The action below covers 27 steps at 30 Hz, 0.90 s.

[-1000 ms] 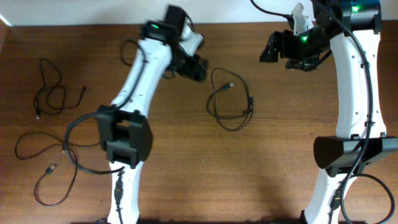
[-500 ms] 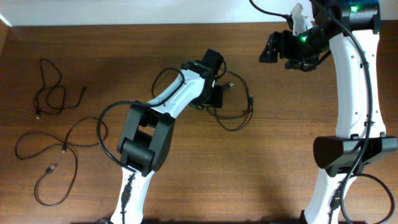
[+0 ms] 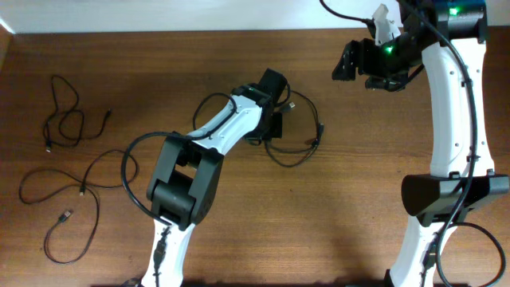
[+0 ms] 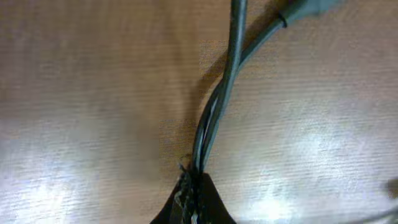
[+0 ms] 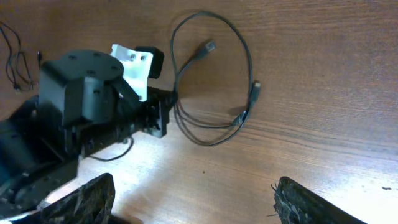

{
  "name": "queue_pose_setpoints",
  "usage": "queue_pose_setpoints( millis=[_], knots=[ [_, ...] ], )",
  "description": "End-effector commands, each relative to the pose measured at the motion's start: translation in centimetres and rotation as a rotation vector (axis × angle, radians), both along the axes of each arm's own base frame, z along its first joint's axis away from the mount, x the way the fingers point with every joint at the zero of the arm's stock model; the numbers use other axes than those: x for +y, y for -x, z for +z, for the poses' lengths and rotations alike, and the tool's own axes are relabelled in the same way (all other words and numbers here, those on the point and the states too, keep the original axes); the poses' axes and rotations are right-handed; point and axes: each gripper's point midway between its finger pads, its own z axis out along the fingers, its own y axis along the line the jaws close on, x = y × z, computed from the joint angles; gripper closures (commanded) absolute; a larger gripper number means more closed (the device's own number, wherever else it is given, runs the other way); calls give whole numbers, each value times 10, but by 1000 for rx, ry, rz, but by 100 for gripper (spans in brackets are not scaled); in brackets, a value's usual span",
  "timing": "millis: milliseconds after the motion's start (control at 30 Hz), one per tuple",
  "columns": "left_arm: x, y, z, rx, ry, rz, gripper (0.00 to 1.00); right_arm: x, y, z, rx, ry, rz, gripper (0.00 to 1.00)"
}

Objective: Untangle cables

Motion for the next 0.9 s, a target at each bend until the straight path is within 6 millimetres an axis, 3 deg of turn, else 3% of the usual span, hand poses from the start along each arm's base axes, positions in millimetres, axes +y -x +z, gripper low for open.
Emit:
queue_pose_setpoints(
  millis=[0,33,67,167,233,300,333,367,400,600,633,733,833,867],
  knots=[
    [16,-34,55,-84,26,-17,100,1,1,-6,16,12,10,17],
    [22,-44,79,-122,39,-9,100,1,1,-6,16,12,10,17],
    [35,-60,121,-194,63,19,100,1,1,-6,16,12,10,17],
    [69,-86,198,-358,101,65,100,1,1,-6,16,12,10,17],
    [108,-101,253,-494,127,144,100,1,1,-6,16,12,10,16],
    [139,-113,273,-567,131,203,100,1,1,-6,16,12,10,17],
    [157,-120,278,-595,127,237,100,1,1,-6,16,12,10,17],
    [210,-133,284,-651,72,396,100,1,1,-6,16,11,10,16],
    [242,-137,290,-689,31,509,100,1,1,-6,16,11,10,17],
    [321,-157,309,-837,-14,685,100,1,1,-7,19,12,10,17],
    [336,-171,300,-867,-17,707,100,1,2,-12,37,13,10,17],
    [355,-198,278,-911,-18,731,100,0,5,-23,74,15,10,17],
    [375,-225,233,-916,-28,753,100,0,7,-33,106,17,10,17],
    [382,-232,206,-891,-37,761,100,0,8,-36,118,18,10,16]
  ],
)
